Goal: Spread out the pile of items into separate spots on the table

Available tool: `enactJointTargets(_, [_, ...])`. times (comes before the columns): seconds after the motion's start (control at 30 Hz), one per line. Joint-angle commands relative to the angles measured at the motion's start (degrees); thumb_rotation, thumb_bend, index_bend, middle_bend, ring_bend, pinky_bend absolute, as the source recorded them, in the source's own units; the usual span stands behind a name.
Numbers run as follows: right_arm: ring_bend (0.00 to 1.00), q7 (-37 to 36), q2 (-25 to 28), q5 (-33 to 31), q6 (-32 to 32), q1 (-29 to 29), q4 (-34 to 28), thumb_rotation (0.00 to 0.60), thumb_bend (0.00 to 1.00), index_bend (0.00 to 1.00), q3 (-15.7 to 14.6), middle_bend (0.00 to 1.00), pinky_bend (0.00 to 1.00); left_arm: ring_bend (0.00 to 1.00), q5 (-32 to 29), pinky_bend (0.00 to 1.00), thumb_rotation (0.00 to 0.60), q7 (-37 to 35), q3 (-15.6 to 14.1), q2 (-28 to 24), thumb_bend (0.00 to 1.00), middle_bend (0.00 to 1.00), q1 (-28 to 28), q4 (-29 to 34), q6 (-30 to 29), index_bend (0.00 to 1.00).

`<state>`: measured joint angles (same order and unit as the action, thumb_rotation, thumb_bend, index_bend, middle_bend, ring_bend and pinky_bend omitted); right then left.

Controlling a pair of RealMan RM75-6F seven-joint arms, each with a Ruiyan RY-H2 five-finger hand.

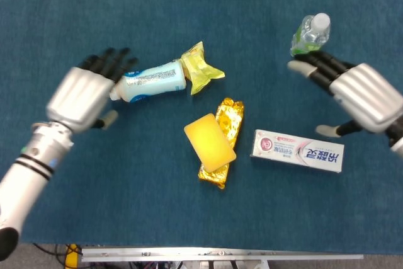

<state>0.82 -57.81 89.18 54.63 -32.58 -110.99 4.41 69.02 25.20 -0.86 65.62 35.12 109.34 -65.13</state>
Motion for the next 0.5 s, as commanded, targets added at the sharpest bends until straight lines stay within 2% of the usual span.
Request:
enactJointTargets(0.03, [0.08,2.83,-1.46,0.40,-3.06,-2.63,-0.59,0.600,0.05,0.00,0.39,0.11,0.37,0.00,0.24,0.16,0.600,-0.87,0.11,-1.54,0.26,0.00,-2.31,-0.93,-2.53,0.00])
enactJointTargets(0.23, [0.08,8.16,-5.10,-0.09,-8.33,-7.50,-0.37,0.600,0.00,0.00,1.57,0.11,0.37,0.00,1.28,0.16,0.600,0.10,-0.68,-3.47,0.26,0.00,-4.73,-1.47,-4.53,0.00])
enactJointTargets(0.5, [0.08,16.29,-12.10,-3.19,-13.71,-13.41,1.47,0.600,0.00,0.00,3.01,0.11,0.37,0.00,1.99,0.16,0.600,-1.03,-0.81,-5.93,0.26,0.00,-7.63,-0.68,-6.39,0.00])
